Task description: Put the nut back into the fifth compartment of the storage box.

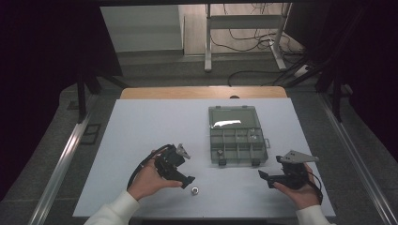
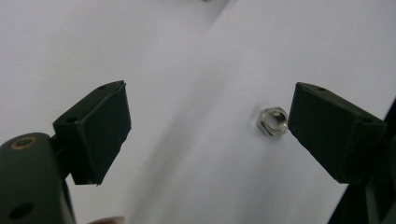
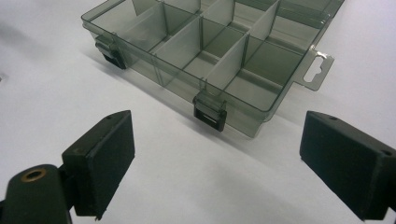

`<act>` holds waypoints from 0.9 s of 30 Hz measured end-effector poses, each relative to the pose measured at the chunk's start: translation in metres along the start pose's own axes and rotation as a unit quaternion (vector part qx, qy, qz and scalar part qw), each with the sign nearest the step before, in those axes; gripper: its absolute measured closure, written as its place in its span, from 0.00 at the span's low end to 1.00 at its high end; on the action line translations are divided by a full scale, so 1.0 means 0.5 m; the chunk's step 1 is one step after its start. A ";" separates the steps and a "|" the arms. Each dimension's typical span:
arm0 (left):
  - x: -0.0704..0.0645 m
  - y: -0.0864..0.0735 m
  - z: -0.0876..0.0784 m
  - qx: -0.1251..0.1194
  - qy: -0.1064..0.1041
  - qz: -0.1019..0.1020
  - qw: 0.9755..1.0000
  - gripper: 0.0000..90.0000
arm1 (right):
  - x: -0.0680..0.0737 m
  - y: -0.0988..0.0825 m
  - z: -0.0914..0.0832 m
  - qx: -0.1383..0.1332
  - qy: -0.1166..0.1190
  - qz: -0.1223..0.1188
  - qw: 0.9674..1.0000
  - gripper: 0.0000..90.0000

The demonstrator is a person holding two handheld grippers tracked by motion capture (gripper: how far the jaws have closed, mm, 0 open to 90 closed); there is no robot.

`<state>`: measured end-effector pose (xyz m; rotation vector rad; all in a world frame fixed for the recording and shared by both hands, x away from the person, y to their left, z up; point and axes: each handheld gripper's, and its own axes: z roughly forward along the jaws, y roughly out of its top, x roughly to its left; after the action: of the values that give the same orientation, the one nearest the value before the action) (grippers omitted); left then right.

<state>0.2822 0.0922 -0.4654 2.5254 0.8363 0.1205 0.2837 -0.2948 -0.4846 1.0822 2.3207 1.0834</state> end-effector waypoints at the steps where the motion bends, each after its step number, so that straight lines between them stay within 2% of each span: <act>1: -0.003 -0.002 0.002 0.003 0.000 0.003 1.000 0.15 | 0.000 0.000 0.000 0.000 0.000 0.000 1.000 0.12; 7: -0.014 -0.012 0.012 0.015 -0.013 0.015 1.000 0.12 | 0.001 0.000 0.001 0.000 0.001 0.001 1.000 0.12; 10: -0.017 -0.016 0.014 0.015 -0.027 0.031 0.999 0.11 | 0.002 0.000 0.001 0.001 0.001 0.001 1.000 0.12; 14: -0.024 -0.017 0.017 0.017 -0.035 0.049 0.998 0.11 | 0.003 0.000 0.002 0.002 0.001 0.000 1.000 0.12; 19: -0.040 -0.014 0.035 0.033 -0.036 0.067 0.997 0.12 | 0.003 0.000 0.002 0.003 0.001 0.000 1.000 0.12; 27: -0.049 -0.007 0.067 0.057 -0.045 0.077 0.994 0.14 | 0.003 0.000 0.003 0.003 0.000 0.000 1.000 0.12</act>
<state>0.2681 0.0668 -0.4953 2.6785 0.6297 0.0084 0.2835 -0.2931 -0.4855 1.0835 2.3261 1.0779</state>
